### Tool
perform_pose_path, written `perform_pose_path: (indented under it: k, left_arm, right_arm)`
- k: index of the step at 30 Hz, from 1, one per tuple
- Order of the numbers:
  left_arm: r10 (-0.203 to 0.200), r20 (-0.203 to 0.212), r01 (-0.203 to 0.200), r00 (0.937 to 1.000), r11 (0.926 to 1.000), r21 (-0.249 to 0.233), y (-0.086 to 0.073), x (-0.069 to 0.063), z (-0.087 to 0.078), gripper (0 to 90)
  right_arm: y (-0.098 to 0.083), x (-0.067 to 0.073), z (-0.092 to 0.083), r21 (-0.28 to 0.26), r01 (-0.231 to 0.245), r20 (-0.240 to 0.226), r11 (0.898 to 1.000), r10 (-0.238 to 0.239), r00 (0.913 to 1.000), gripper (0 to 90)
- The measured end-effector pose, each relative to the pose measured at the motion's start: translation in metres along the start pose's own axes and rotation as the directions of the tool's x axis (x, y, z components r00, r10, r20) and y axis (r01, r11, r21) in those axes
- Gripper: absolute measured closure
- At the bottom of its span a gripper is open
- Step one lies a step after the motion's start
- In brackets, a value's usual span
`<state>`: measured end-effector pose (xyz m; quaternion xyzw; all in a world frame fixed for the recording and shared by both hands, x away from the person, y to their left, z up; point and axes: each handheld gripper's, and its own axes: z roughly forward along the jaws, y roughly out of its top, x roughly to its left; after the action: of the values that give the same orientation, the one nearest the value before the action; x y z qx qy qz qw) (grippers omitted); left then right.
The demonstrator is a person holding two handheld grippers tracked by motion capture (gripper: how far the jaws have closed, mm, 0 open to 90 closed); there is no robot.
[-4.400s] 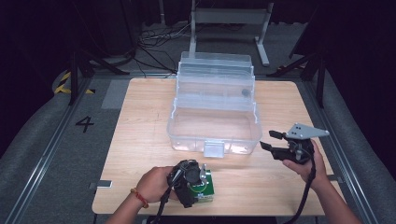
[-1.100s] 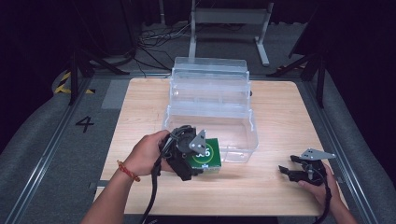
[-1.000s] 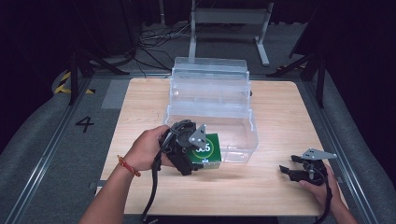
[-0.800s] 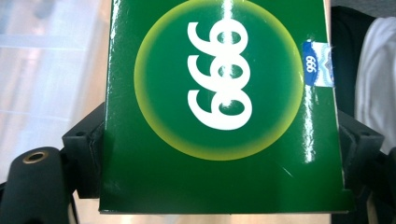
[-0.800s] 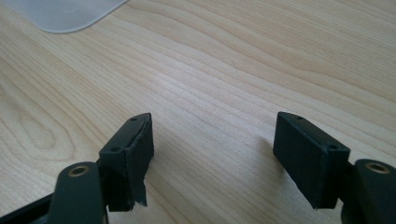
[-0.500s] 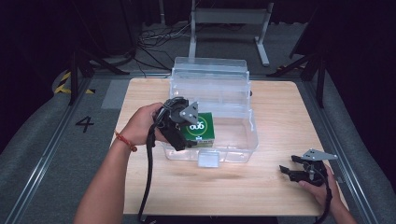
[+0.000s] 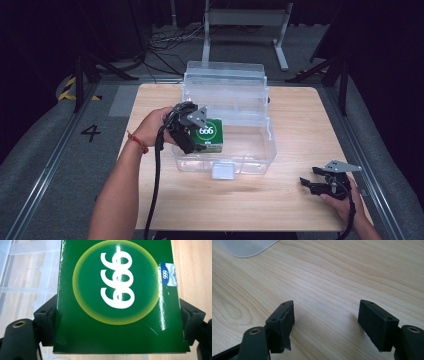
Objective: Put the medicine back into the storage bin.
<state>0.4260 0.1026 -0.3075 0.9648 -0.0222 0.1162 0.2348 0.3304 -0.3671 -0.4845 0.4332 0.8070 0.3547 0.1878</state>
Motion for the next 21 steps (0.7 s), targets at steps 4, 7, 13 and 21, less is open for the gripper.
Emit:
perform_pose_path:
  k: [4,7,13,21]
  left_arm:
    - [0.0,0.012,0.0,0.9999,1.0,0.001,-0.005,0.004,0.007,16.1]
    - [-0.003,0.021,0.003,0.9998,1.0,-0.005,-0.012,0.004,0.015,16.1]
    - [-0.041,0.027,0.042,0.9988,0.9984,-0.038,-0.025,0.007,0.017,16.0]
    - [-0.062,0.015,0.063,0.998,0.9975,-0.032,-0.035,0.009,0.025,16.0]
  right_arm:
    - [0.0,0.0,0.0,-0.001,0.0,0.0,1.0,0.0,1.0,29.9]
    - [0.0,0.0,0.0,0.003,-0.001,0.003,1.0,0.001,1.0,30.4]
    - [0.0,0.0,0.0,0.002,-0.003,0.002,1.0,0.003,1.0,30.5]
    - [0.0,0.001,-0.001,0.001,-0.004,0.002,1.0,0.004,1.0,30.5]
